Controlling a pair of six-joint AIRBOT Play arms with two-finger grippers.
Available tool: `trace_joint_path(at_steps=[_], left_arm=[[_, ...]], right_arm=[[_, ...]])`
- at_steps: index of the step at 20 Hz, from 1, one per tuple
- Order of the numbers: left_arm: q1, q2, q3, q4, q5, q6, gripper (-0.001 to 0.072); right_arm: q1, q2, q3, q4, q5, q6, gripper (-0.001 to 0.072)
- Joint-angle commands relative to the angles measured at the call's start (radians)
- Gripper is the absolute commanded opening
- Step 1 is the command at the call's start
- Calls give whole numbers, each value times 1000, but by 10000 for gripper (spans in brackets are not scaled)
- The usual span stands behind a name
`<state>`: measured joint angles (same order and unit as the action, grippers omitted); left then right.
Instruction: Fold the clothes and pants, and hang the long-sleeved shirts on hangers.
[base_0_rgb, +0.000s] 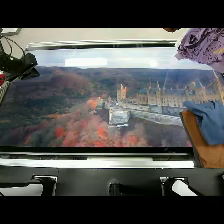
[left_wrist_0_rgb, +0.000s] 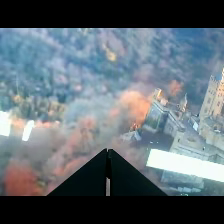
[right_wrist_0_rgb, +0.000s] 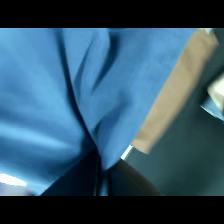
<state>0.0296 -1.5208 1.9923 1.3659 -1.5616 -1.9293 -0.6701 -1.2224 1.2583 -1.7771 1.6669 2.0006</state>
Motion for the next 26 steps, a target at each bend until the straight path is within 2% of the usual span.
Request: trace_joint_path(at_steps=[1, 7, 16, 17, 20, 21, 23, 25, 26], left_arm=[[0, 0, 0, 0, -3, 0, 16], [0, 0, 0, 0, -2, 0, 16], [0, 0, 0, 0, -2, 0, 16], [0, 0, 0, 0, -2, 0, 17], [0, 0, 0, 0, -2, 0, 16], [0, 0, 0, 0, -2, 0, 17], [0, 0, 0, 0, -2, 0, 17], [1, 1, 0, 0, -4, 0, 17], [1, 1, 0, 0, -7, 0, 17]], right_arm=[[-1, 71, -243, -105, -71, 12, 22], [-1, 74, -292, -188, -164, 56, 22], [-1, 33, -301, -256, -202, 36, 28], [-1, 33, -301, -260, -205, 37, 92], [0, 33, -293, -311, -203, 13, 495], [0, 33, -275, -337, -206, -5, 560], [0, 33, -171, -316, -270, 2, 533], [1, 33, -29, -138, -406, -7, 405], [10, 32, 25, -10, -483, -26, 383]])
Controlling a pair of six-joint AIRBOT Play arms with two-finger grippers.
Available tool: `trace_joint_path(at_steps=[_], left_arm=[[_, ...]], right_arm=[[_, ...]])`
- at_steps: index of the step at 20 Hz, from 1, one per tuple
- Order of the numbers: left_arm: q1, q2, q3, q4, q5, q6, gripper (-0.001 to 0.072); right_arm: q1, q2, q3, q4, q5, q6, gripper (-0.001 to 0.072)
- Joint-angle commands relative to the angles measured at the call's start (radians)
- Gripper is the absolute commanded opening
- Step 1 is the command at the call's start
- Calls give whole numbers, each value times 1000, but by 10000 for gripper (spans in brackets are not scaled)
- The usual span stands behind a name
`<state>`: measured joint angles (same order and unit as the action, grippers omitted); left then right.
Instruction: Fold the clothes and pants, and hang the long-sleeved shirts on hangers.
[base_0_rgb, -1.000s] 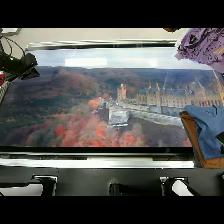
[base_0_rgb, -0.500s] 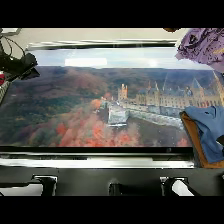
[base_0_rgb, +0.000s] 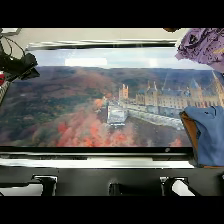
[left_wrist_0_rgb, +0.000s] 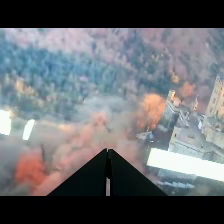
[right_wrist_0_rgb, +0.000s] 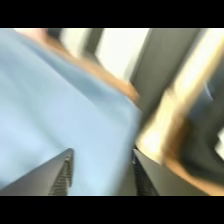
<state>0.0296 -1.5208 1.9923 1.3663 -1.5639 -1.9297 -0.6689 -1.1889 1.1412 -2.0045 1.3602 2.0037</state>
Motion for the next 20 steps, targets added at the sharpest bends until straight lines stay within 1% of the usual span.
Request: trace_joint_path(at_steps=[1, 3, 4, 5, 7, 9, 11, 12, 14, 16, 20], left_arm=[[1, 1, 0, 0, -11, 3, 17], [1, 2, 0, 0, -25, 52, 17], [1, 4, 0, 0, -36, 84, 17], [1, 8, 0, 0, -46, 111, 17], [1, 25, 0, 2, -44, 169, 16], [0, 62, -18, 48, -43, 195, 15], [0, 124, -99, 101, -32, 196, 15], [0, 163, -158, 102, -12, 206, 15], [0, 247, -281, 104, 45, 214, 16], [0, 308, -367, 105, 88, 221, 16], [1, 327, -391, 105, 67, 220, 17]], right_arm=[[34, -6, 183, 343, -245, -59, 337], [138, -21, 210, 511, -311, -140, 330], [217, -31, 210, 558, -311, -184, 257], [307, -45, 210, 580, -299, -219, 206], [493, -69, 210, 583, -270, -271, 95], [673, -76, 209, 580, -267, -329, 22], [828, -77, 209, 577, -268, -378, 22], [890, -76, 209, 575, -265, -393, 22], [988, -76, 209, 572, -254, -396, 22], [1048, -76, 209, 572, -256, -396, 23], [1068, -76, 209, 571, -263, -396, 23]])
